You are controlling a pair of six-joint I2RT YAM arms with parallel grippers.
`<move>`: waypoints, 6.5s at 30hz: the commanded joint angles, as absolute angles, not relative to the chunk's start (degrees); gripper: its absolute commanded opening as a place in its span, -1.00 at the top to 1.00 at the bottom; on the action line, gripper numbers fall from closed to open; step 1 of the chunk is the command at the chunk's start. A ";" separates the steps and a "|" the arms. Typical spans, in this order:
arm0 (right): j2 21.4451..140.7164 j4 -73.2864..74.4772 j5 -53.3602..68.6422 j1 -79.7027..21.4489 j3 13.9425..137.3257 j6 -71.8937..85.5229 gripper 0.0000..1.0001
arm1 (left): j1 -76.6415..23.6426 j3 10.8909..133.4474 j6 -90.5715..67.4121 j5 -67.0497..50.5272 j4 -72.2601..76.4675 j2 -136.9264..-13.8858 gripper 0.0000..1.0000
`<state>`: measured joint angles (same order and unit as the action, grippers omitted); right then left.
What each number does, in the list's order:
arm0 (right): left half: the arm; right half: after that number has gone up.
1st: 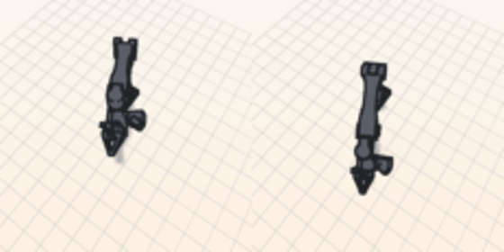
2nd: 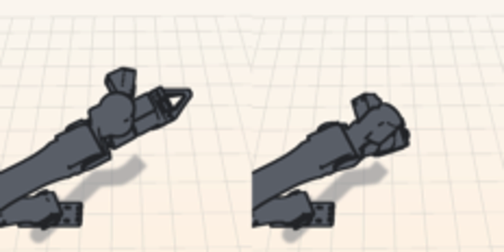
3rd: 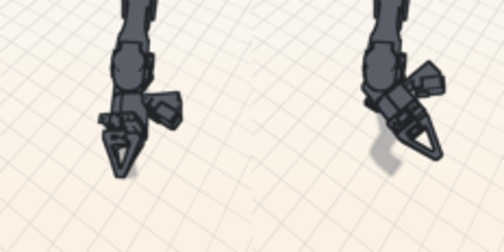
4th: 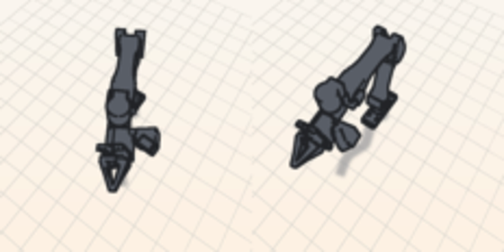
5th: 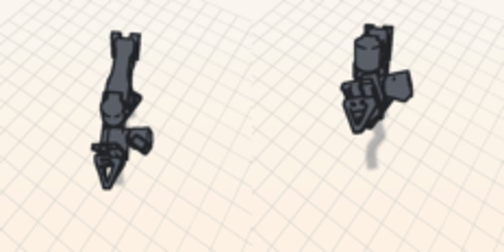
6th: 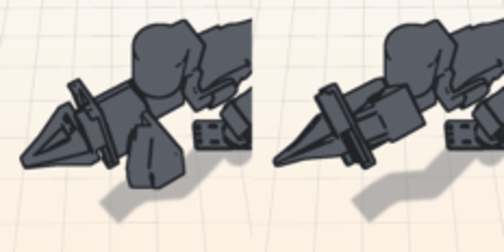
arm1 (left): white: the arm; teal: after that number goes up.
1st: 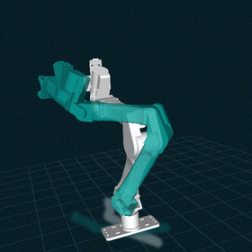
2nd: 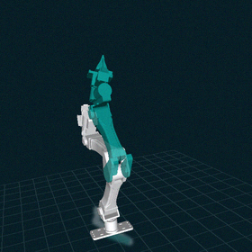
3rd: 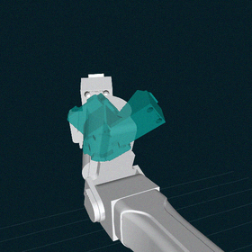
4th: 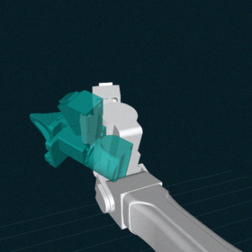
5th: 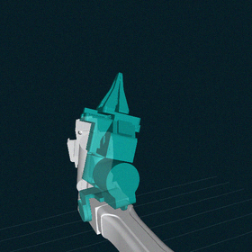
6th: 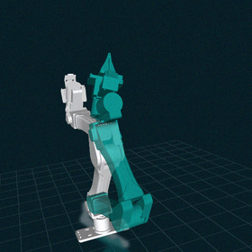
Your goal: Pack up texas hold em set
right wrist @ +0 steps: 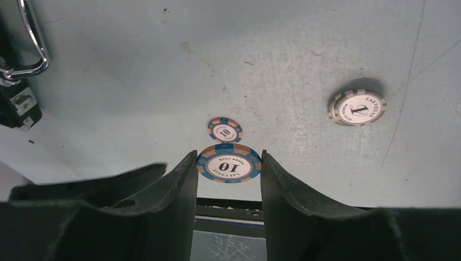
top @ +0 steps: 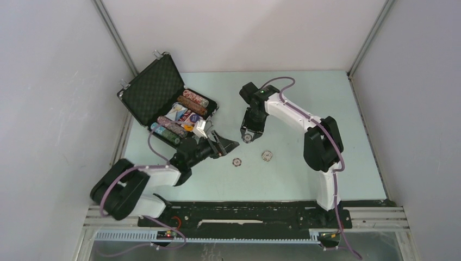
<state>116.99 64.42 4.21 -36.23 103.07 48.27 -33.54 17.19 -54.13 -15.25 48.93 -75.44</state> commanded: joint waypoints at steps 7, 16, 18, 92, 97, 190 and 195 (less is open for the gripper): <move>113.73 62.40 7.05 -37.49 106.64 51.17 1.00 | -35.98 22.32 -59.59 -15.48 67.77 -89.09 -0.41; 113.69 61.07 8.86 -37.71 106.77 51.67 1.00 | -36.65 24.54 -64.35 -12.64 68.82 -94.09 0.00; 113.73 61.07 8.83 -37.71 106.74 51.68 1.00 | -36.71 24.71 -64.49 -11.57 68.88 -94.06 0.08; 92.75 -14.38 19.02 -17.66 61.47 14.95 -0.99 | -13.59 78.36 -7.99 12.38 -45.36 -82.84 1.00; 92.17 -15.64 19.35 -17.60 60.39 14.73 -0.99 | -14.30 85.12 -4.34 14.54 -48.21 -92.99 1.00; 110.12 51.98 1.16 -43.69 94.66 16.90 -0.99 | -17.26 61.23 -10.94 -0.16 -21.18 -48.70 -0.74; 114.96 57.98 4.04 -45.73 100.92 16.71 -0.93 | -17.28 61.14 -11.45 -0.21 -21.19 -45.42 -0.74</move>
<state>112.88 47.70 3.68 -44.71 95.29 18.39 -17.45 62.19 -10.15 0.82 -23.94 -47.99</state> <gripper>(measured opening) 0.968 0.871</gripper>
